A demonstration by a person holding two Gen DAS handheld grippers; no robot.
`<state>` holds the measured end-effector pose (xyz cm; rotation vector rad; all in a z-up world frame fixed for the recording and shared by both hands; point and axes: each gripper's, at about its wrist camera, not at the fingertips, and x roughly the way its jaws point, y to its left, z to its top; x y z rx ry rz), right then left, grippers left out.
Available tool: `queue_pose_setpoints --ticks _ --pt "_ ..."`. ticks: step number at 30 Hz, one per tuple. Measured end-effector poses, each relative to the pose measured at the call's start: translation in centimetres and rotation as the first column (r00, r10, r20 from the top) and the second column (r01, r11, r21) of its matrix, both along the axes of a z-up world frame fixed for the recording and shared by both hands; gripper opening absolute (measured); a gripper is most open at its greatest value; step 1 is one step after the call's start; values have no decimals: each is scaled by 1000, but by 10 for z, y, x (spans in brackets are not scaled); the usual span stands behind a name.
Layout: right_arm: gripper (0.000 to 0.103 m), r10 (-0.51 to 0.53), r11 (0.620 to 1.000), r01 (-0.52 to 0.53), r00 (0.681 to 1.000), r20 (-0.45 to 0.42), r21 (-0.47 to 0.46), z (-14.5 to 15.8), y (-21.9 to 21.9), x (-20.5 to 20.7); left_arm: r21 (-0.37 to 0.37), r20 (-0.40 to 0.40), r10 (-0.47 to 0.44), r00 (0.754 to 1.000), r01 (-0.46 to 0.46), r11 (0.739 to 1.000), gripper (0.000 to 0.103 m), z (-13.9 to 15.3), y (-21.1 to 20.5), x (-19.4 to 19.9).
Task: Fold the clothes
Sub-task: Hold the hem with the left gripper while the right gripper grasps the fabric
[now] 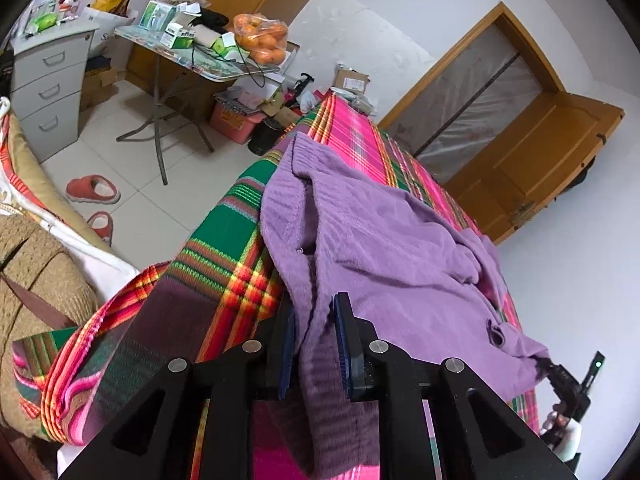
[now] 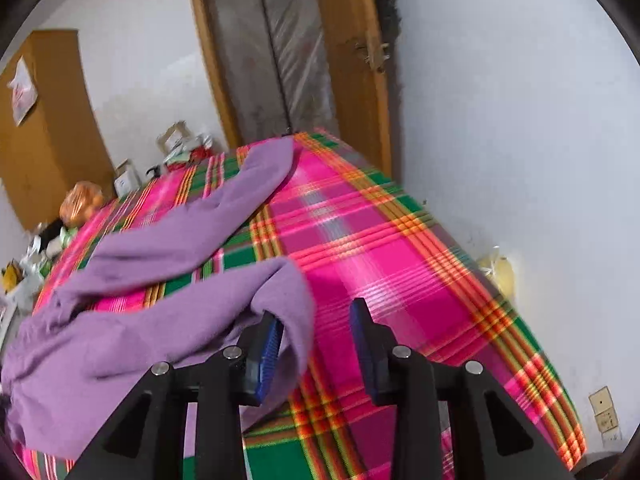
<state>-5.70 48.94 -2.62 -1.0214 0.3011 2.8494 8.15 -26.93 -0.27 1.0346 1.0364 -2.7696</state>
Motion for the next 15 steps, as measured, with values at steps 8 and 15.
queue_pose_setpoints --ticks 8,15 --pt "35 88 996 -88 986 -143 11 22 -30 16 8 -14 -11 1000 12 1000 22 -2 3 -5" --pt "38 552 830 -558 819 -156 8 34 -141 -9 -83 -19 -11 1000 9 997 17 1 15 -8"
